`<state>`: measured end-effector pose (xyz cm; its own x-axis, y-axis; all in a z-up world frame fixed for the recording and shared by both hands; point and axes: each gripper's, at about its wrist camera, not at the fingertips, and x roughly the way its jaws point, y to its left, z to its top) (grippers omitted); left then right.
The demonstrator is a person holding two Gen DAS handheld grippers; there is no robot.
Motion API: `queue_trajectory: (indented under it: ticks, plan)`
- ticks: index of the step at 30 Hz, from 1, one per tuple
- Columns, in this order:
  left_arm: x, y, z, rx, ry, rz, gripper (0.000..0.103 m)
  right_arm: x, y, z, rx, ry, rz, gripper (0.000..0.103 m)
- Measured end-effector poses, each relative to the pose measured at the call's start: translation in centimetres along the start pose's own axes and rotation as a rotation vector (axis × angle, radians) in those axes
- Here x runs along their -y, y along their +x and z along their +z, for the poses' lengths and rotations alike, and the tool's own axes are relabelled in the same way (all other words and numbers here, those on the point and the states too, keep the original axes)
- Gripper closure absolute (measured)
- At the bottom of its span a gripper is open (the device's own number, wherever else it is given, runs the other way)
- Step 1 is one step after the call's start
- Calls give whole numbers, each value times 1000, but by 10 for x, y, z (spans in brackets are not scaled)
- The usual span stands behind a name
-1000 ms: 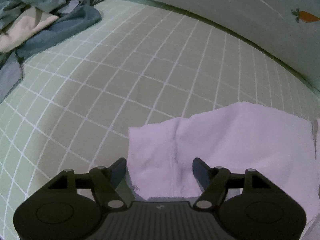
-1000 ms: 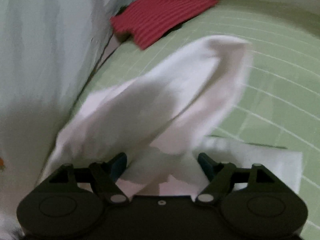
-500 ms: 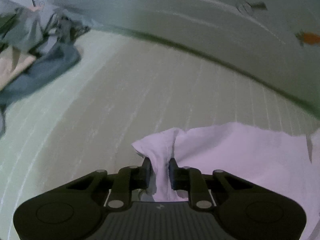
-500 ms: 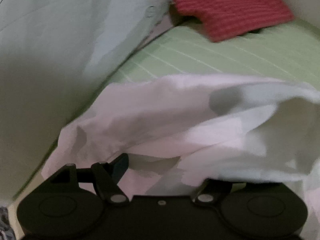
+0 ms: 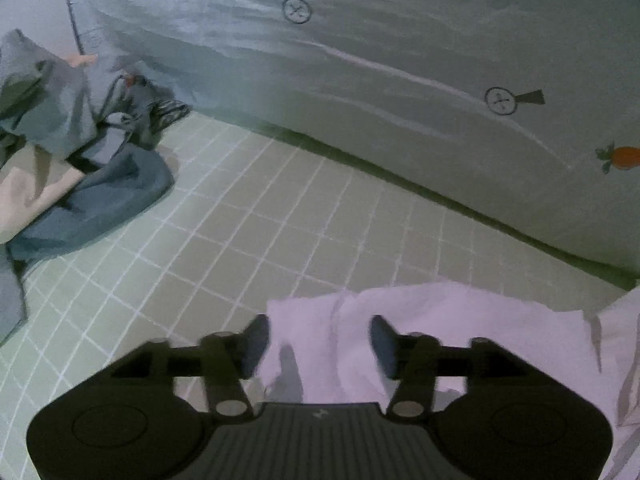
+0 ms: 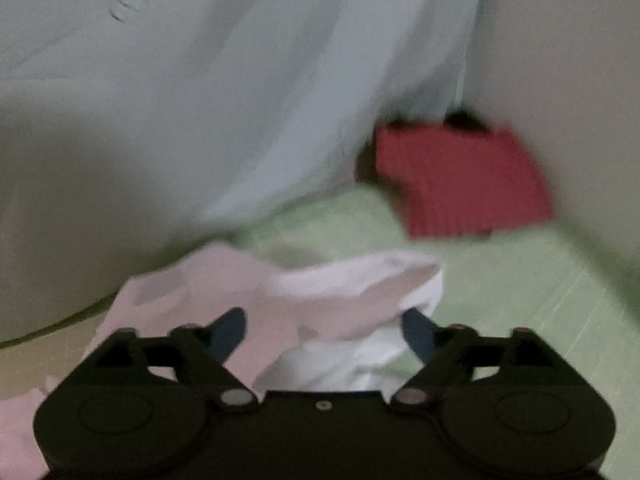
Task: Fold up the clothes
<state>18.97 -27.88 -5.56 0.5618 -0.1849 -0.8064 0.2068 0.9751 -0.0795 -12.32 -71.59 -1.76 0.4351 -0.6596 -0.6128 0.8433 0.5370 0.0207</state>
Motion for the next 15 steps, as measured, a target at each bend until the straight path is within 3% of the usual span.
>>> queue_trajectory:
  ticks: [5,12,15]
  plan:
    - [6,16,6,-11,55,-32,18,-26,18,4,1,-124,62,7]
    - [25,61,8,-100,160,-43,16,-57,66,-8,-53,-354,115,5]
    - [31,67,8,-90,200,-48,13,-61,86,-9,-67,-422,92,5]
